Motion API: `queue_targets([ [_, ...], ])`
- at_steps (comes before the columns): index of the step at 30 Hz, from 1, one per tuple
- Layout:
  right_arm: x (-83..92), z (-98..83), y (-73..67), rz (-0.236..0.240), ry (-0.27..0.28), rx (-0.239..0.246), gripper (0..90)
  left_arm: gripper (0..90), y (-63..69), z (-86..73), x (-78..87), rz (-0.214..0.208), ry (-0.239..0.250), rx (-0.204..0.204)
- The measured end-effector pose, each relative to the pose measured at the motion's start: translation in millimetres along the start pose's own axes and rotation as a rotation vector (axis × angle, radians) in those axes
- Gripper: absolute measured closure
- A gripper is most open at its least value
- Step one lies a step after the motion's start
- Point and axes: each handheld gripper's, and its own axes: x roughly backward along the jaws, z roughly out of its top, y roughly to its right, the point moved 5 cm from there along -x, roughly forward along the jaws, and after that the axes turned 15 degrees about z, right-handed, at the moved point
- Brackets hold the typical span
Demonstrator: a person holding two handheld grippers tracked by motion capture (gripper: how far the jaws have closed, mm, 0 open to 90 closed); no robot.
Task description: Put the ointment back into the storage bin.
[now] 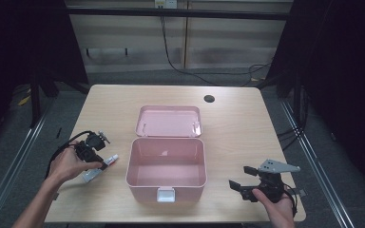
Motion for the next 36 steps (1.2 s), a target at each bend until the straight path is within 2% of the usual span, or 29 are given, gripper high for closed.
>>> queue_targets([
  [2,-0.1,0.0,0.1,0.000,0.000,-0.002,16.6,66.1,0.4,-0.1,-1.3,-0.016,-0.004,-0.008],
  [3,-0.3,0.0,0.2,0.001,0.000,-0.003,16.6,68.2,0.1,0.3,-2.3,-0.001,-0.003,-0.005],
  [4,-0.4,-0.1,0.3,0.001,-0.001,0.000,16.6,69.3,0.5,0.5,-2.9,-0.007,-0.003,-0.005],
  [6,-0.8,-0.3,0.4,-0.001,-0.003,-0.001,16.6,69.2,1.9,0.7,-4.6,-0.021,-0.028,-0.009],
  [9,-1.1,-0.2,0.1,0.002,-0.003,0.000,16.6,69.2,3.0,1.9,-6.8,-0.011,-0.025,-0.030],
  [17,-1.3,-0.5,0.1,0.005,-0.009,0.003,16.6,69.4,6.0,1.8,-8.7,0.005,-0.021,-0.045],
  [18,-1.3,-0.5,-0.1,0.006,-0.009,0.003,16.6,69.7,5.9,1.7,-8.2,0.006,-0.022,-0.059],
  [21,-1.3,-0.5,-0.1,0.005,-0.009,0.003,16.6,70.1,5.7,1.7,-8.5,-0.003,-0.023,-0.045],
  [26,-1.5,-0.3,0.0,0.004,-0.008,0.000,16.6,70.8,3.9,1.6,-7.5,-0.021,-0.036,-0.045],
  [28,-1.5,-0.3,0.2,0.004,-0.008,0.000,16.6,70.9,3.8,0.9,-7.3,-0.014,-0.039,-0.040],
  [30,-1.5,-0.2,0.3,0.003,-0.007,0.000,16.6,71.0,3.8,0.2,-5.7,-0.038,-0.039,-0.021],
  [32,-1.6,-0.1,0.1,0.005,-0.008,0.000,16.6,71.0,3.0,0.1,-3.4,-0.039,-0.023,-0.026],
  [33,-1.6,-0.2,0.1,0.004,-0.007,0.000,16.6,71.0,3.0,0.1,-1.4,-0.049,-0.011,-0.005],
  [34,-1.5,-0.1,0.1,0.005,-0.007,0.000,16.6,71.0,2.1,-0.3,0.7,-0.057,-0.002,-0.011],
  [36,-1.3,-0.1,0.0,0.004,-0.006,0.001,16.6,70.9,1.7,-1.0,3.7,-0.073,0.015,0.002],
])
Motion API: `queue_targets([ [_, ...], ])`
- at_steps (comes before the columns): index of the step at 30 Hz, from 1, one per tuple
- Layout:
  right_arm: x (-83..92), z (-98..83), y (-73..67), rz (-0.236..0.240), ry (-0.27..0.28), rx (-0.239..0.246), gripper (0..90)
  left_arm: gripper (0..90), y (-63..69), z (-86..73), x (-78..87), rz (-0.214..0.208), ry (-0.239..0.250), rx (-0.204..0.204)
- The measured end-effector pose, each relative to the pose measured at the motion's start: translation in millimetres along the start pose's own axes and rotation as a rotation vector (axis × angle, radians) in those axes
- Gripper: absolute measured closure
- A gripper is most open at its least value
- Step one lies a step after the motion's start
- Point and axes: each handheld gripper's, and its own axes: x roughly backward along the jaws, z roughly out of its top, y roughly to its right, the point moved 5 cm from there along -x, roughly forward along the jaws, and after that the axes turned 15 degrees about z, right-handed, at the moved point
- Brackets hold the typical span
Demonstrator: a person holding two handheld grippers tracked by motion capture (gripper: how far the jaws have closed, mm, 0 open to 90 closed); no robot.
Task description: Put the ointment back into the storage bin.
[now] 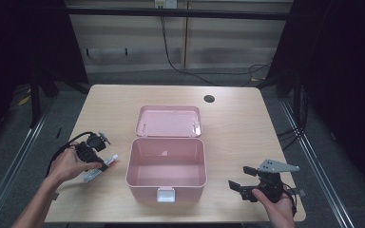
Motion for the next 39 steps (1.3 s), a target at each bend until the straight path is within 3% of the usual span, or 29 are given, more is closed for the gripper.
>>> queue_targets([
  [3,0.2,-0.1,0.1,-0.002,0.000,0.000,16.6,70.8,-1.7,-2.3,9.1,-0.031,0.047,0.019],
  [10,-0.1,-0.1,0.0,0.000,-0.001,-0.003,16.6,70.9,-0.5,-3.6,19.1,-0.065,0.070,0.034],
  [18,0.1,-0.3,0.2,0.002,0.000,-0.005,16.6,70.8,5.0,-1.3,35.6,-0.095,0.097,-0.010],
  [26,0.2,-0.3,0.1,0.003,0.000,-0.005,16.6,70.8,8.0,1.7,50.0,-0.082,0.097,-0.045],
  [32,0.1,-0.3,-0.1,0.009,-0.001,-0.007,16.5,70.9,5.5,0.8,58.2,-0.074,0.118,-0.012],
  [39,-0.1,-0.5,-0.1,0.010,-0.001,-0.009,16.5,71.0,4.2,-3.9,66.5,-0.073,0.124,-0.016],
])
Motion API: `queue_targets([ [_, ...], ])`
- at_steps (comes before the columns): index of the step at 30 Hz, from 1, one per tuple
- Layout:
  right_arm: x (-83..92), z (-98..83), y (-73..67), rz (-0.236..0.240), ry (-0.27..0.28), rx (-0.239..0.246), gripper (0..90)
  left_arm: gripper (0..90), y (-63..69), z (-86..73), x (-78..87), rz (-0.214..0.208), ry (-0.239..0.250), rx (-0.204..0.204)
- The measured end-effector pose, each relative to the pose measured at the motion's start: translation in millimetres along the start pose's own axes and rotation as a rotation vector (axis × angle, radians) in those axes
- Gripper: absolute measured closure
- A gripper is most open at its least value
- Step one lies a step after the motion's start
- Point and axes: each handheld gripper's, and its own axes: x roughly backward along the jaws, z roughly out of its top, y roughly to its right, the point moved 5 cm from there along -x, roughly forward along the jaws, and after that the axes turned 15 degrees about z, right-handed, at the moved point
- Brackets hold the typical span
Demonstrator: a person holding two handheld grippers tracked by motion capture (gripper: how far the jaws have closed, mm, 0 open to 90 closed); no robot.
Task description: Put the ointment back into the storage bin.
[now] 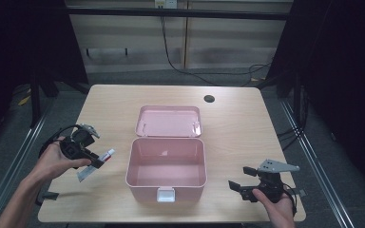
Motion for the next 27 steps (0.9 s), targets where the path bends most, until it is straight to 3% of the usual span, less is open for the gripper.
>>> queue_targets([
  [7,-0.3,-0.4,0.2,0.004,-0.005,-0.004,16.3,70.9,-1.3,3.2,13.4,-0.004,0.044,0.005],
  [12,-0.5,-0.5,0.2,0.004,-0.006,-0.005,16.3,71.1,-5.0,7.1,22.7,0.033,0.058,0.040],
  [15,-0.9,-1.0,0.6,0.002,-0.010,-0.009,16.4,71.1,-6.1,10.9,31.9,0.025,0.093,0.059],
  [27,-0.6,-1.0,0.6,0.003,-0.008,-0.009,16.4,71.0,7.8,21.5,59.4,0.017,0.141,0.009],
])
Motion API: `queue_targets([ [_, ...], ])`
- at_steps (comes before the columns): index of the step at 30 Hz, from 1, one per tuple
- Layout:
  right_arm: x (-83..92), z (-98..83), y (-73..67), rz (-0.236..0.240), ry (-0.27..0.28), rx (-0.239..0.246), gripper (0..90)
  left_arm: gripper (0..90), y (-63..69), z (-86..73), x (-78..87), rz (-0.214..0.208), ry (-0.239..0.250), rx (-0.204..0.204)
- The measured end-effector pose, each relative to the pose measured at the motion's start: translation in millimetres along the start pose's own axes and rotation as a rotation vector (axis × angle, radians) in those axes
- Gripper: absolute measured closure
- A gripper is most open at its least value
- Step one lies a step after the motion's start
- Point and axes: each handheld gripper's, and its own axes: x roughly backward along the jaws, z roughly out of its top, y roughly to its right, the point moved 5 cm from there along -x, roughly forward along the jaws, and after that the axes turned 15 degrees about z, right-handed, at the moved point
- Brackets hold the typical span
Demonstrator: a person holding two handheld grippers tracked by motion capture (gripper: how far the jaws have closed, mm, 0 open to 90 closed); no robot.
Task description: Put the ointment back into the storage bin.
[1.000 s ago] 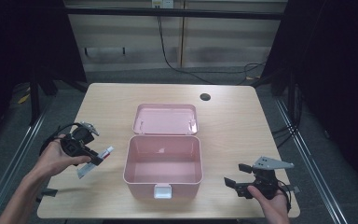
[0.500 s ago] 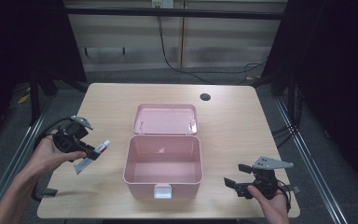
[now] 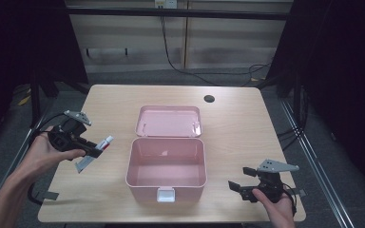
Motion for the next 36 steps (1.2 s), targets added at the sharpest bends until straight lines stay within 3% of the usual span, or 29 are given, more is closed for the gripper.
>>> queue_targets([
  [8,-0.1,-0.1,0.3,-0.002,0.002,-0.001,15.8,70.9,14.3,12.5,7.7,-0.004,0.017,-0.028],
  [13,-0.5,-0.3,-0.3,0.000,-0.002,-0.006,15.8,71.0,24.7,24.8,15.1,-0.010,0.032,-0.073],
  [16,-0.1,-0.1,-0.1,-0.001,0.001,-0.003,15.7,71.0,33.4,36.7,21.3,-0.044,0.059,-0.094],
  [21,0.4,-0.1,-0.3,-0.002,0.003,-0.002,15.2,71.0,43.1,49.7,20.8,-0.044,0.046,-0.147],
  [24,0.6,0.0,-0.3,0.000,0.004,-0.002,15.2,71.0,48.6,55.7,19.8,-0.051,0.057,-0.134],
  [25,0.6,0.0,-0.3,0.001,0.004,-0.003,15.2,71.0,51.1,59.4,19.6,-0.054,0.050,-0.161],
  [30,0.4,0.0,-0.4,0.001,0.002,-0.001,15.2,71.0,60.6,69.1,17.6,-0.075,0.074,-0.170],
  [31,0.5,0.0,-0.4,0.001,0.003,-0.002,15.0,70.9,61.2,70.2,16.9,-0.081,0.069,-0.192],
  [32,0.5,-0.1,-0.4,0.001,0.003,-0.004,14.7,70.9,63.7,71.6,15.7,-0.080,0.071,-0.180],
  [33,0.6,-0.1,-0.2,0.000,0.003,-0.005,14.5,70.9,63.9,72.7,14.8,-0.082,0.064,-0.205],
  [36,0.5,-0.2,-0.1,0.001,0.003,-0.007,14.5,70.9,68.2,76.5,12.5,-0.092,0.071,-0.184],
])
